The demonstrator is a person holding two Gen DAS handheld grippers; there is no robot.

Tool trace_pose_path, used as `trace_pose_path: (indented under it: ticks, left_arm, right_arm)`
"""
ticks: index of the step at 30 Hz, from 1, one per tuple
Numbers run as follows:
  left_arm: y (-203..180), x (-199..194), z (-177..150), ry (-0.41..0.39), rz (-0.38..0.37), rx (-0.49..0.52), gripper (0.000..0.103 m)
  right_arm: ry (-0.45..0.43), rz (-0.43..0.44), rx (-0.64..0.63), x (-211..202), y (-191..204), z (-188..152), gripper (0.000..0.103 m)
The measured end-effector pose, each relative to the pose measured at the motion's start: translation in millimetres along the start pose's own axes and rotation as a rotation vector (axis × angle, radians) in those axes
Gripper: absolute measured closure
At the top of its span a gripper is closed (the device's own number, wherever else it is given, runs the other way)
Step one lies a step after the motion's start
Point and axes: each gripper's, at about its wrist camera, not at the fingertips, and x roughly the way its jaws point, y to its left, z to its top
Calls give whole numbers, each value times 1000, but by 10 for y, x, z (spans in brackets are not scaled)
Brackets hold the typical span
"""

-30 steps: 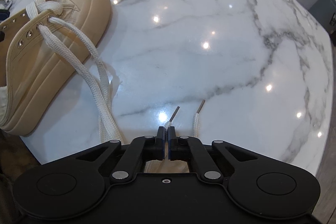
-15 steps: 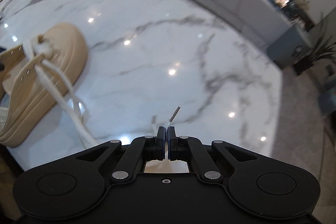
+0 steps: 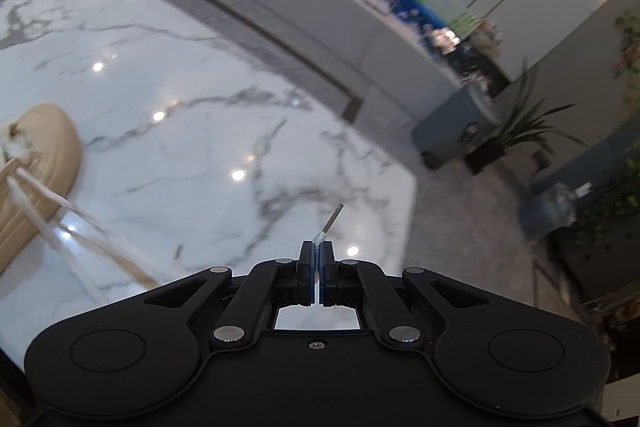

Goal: Lace up shoes with both hands
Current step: 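Bring the lace tip back to the sneaker eyelets with the right gripper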

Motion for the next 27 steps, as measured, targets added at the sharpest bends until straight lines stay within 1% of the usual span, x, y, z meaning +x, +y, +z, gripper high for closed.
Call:
trace_pose_path:
  ticks: [6,11,16,19,21,25,27]
  left_arm:
    - [5,-1,-33,-2,-4,-17,89]
    - [-1,1,-34,-8,-8,-23,89]
    - [20,-2,-42,-28,-29,-54,89]
    - [37,-8,-42,-39,-37,-76,87]
    - [30,-5,-22,-40,-33,-75,87]
    - [9,3,27,-41,-23,-67,86]
    - [9,6,49,-41,-21,-66,86]
  right_arm:
    - [-18,-84,1,-98,-184,39,103]
    - [-32,-157,-8,-150,-240,48,103]
    - [-44,-175,-14,-178,-221,65,103]
    - [-74,-141,-33,-232,-136,112,103]
    - [-115,-87,-60,-300,-12,173,103]
    - [-176,-7,-119,-403,252,295,103]
    - [-215,53,-154,-448,439,375,103]
